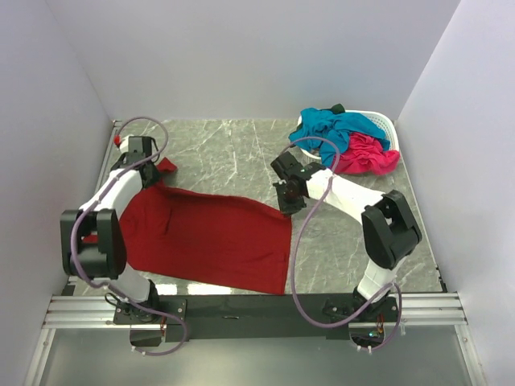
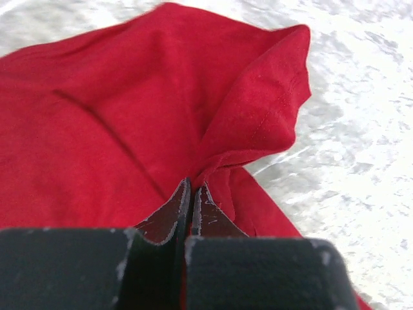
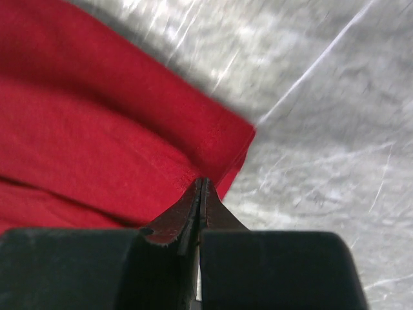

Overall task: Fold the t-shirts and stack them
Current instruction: Fold the tshirt

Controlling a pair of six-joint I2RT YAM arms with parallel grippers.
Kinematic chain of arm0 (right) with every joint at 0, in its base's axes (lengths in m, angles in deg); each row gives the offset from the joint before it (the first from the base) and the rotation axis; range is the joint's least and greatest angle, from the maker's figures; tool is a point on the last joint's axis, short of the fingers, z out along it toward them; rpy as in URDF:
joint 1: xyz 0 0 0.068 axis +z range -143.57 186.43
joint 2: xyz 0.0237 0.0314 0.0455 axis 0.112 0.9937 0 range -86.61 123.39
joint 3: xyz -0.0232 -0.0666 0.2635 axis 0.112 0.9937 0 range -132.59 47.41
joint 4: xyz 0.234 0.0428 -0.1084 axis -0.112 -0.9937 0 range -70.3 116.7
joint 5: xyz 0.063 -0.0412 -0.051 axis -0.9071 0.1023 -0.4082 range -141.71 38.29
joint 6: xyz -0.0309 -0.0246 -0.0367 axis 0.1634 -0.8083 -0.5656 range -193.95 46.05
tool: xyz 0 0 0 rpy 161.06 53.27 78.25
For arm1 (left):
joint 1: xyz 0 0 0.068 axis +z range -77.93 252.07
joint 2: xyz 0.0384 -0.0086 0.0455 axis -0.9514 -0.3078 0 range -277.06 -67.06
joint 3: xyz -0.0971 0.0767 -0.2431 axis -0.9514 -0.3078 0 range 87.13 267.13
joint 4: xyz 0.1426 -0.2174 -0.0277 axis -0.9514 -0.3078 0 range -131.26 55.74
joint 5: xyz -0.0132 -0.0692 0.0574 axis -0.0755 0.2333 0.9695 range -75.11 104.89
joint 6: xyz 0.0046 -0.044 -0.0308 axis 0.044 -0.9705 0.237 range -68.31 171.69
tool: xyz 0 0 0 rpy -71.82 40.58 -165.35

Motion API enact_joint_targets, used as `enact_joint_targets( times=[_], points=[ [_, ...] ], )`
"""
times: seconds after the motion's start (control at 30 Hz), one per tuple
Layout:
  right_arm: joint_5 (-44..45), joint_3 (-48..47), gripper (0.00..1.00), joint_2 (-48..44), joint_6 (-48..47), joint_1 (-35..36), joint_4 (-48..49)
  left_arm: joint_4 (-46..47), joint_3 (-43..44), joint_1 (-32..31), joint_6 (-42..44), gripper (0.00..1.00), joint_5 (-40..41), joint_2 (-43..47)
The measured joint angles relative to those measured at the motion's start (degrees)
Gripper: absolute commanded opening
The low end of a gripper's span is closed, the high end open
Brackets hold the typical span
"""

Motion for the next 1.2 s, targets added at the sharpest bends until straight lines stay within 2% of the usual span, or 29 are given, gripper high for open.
enact_joint_targets(
  times=[0.37,0.77,1.2],
  points=[
    [1.79,5.14,0.00,-5.46,1.27,3.78,-2.19,0.92,-10.45,1.66,0.52,0.00,1.22,9.16],
    [2.16,8.28,0.00,-6.21,3.85,8.90,-3.63,0.66,-17.75,3.65,0.55,0.00,3.28,17.29],
    [2.62,10.08,0.00,-6.60,6.16,11.47,-4.42,-2.29,-20.37,4.02,-0.42,0.01,3.39,21.55]
  ],
)
